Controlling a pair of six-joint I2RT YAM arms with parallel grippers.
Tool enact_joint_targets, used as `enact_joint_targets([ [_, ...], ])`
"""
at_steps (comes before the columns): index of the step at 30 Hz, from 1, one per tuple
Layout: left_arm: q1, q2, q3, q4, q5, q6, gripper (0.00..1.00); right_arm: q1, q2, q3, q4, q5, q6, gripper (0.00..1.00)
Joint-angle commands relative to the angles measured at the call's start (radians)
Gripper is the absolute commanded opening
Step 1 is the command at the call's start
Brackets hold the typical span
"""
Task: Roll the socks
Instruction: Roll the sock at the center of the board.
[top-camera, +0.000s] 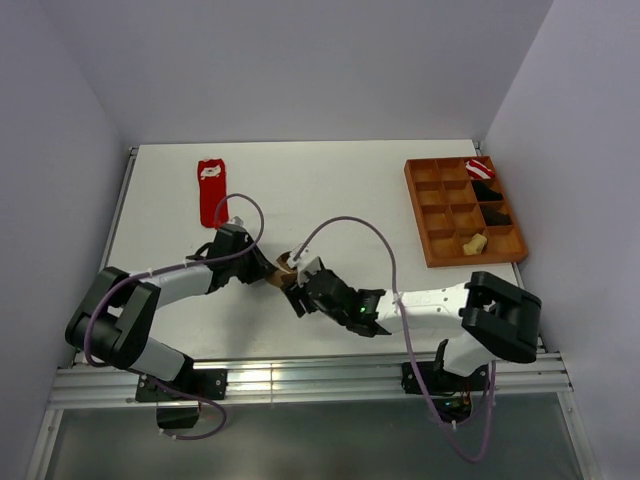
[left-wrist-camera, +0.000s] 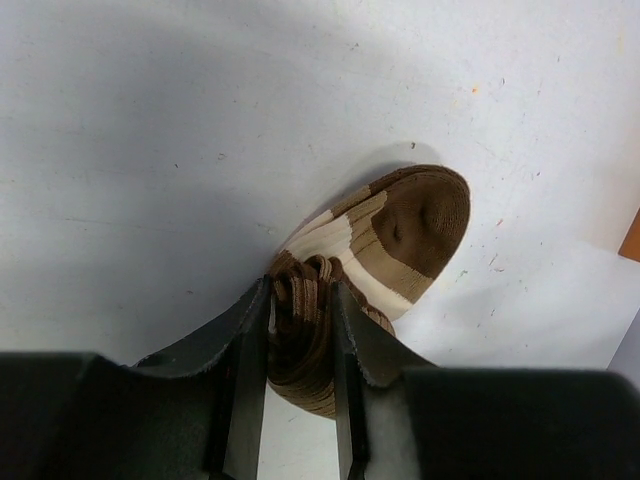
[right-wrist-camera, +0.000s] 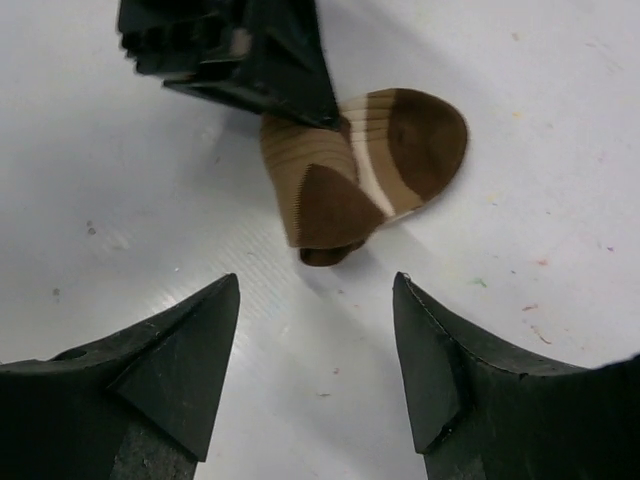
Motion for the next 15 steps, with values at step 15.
enact_joint_targets([
  [15,-0.003,0.069,0.021,-0.181,-0.025,0.053,0.00,0.081,0.290,0.239,-0.025,0.119,-0.214,0.64],
])
